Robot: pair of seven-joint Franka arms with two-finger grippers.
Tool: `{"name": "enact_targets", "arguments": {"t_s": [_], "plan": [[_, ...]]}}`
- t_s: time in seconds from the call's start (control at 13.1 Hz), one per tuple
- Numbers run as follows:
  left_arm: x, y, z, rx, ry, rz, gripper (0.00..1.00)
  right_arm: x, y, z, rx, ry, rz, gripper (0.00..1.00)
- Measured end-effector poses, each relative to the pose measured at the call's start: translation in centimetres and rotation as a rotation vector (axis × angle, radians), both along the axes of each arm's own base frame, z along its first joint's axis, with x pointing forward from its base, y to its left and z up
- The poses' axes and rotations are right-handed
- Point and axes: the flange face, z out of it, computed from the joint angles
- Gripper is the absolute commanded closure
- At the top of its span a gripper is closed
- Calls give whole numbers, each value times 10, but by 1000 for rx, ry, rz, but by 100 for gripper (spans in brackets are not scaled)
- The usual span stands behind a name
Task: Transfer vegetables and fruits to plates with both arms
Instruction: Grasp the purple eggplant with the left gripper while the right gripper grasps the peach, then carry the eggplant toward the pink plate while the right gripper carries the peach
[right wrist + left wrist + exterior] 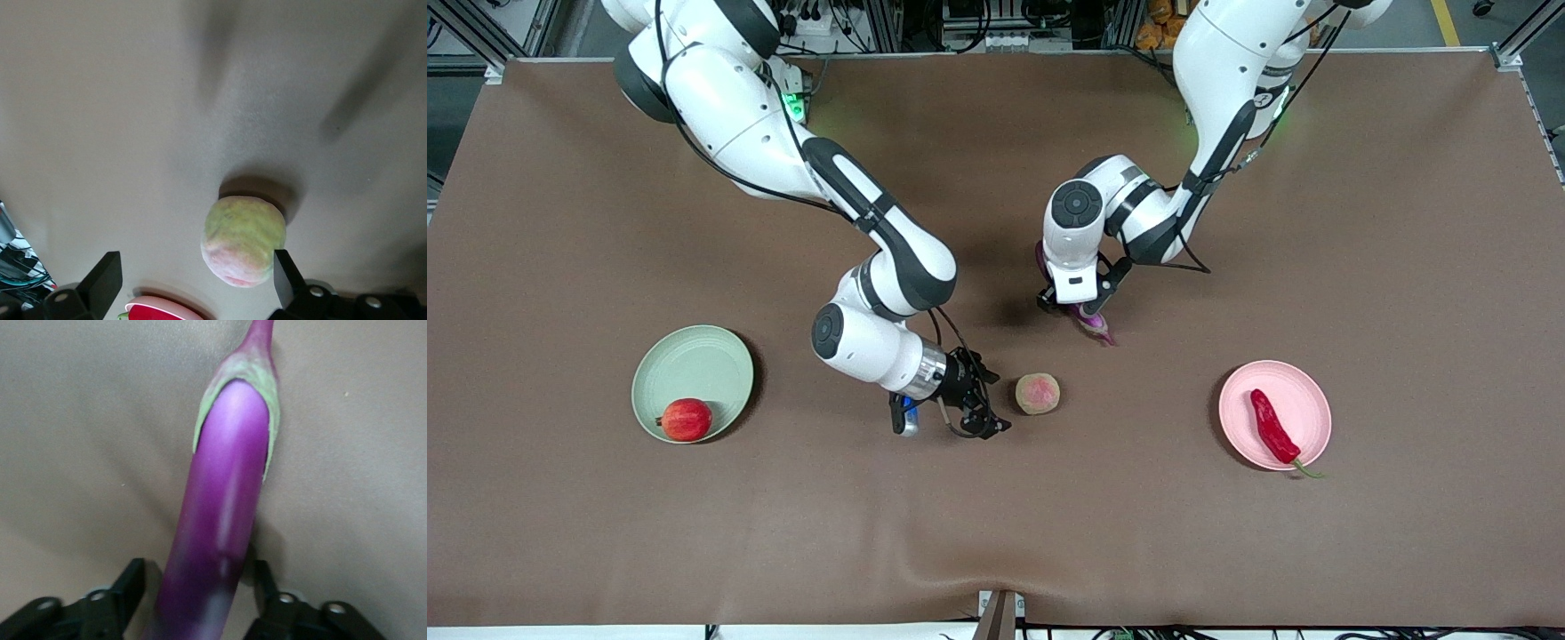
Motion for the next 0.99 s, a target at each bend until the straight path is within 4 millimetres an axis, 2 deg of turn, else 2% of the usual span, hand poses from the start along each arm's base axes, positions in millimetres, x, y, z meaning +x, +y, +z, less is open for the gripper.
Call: {"name": "enact_targets", "arguments": {"t_s": [0.08, 0.15, 0.31, 0.46, 0.53, 0.61, 0.69, 0.76, 0.99], "plan": [[1, -1, 1, -5, -5, 0, 94, -1, 1, -1, 0, 4, 0, 0], [1, -1, 2, -8, -8, 1, 100, -3, 4, -4, -1, 12, -1, 0], [7, 1, 9, -15, -18, 9, 100, -14, 18, -17, -3, 14, -12, 0], [25, 12, 30, -27, -45, 3, 100, -27, 33, -41, -9, -17, -43, 0], [36, 22, 46, -24, -56, -12, 100, -34, 39, -55, -14, -24, -49, 10], [46, 33, 62, -19, -64, -25, 100, -39, 43, -65, -18, -32, -54, 40], [57, 45, 78, -13, -72, -42, 100, -40, 47, -68, -15, -55, -67, 61], [66, 58, 93, -8, -79, -63, 100, -40, 48, -66, -12, -67, -72, 67], [90, 95, 125, -5, -105, -136, 100, -36, 47, -63, -11, -74, -75, 67]]}}
